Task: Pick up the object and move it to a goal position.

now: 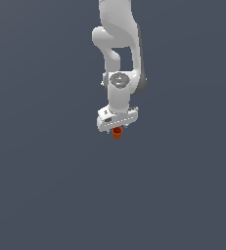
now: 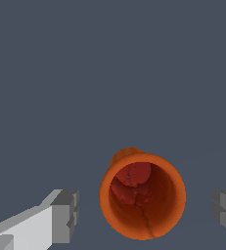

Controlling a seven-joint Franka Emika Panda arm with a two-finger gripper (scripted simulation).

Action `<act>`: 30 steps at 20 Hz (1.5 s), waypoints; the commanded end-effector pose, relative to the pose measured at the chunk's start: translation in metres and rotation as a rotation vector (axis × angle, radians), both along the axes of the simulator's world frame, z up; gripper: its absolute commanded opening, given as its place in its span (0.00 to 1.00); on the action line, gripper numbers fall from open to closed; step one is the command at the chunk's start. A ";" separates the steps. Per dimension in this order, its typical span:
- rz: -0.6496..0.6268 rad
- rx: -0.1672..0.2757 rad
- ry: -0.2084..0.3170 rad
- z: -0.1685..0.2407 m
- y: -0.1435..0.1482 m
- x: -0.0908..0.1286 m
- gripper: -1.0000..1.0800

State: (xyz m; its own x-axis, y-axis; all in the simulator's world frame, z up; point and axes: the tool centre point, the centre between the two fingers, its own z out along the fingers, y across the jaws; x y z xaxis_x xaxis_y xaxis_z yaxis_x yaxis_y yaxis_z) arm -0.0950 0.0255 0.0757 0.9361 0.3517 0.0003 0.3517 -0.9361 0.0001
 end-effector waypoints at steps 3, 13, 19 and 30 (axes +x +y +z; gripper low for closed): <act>0.002 0.000 0.001 -0.021 0.000 -0.001 0.96; 0.004 0.000 0.000 -0.038 0.000 -0.001 0.00; 0.004 0.000 0.000 -0.038 0.000 -0.001 0.00; 0.003 0.000 -0.001 -0.022 -0.006 -0.002 0.00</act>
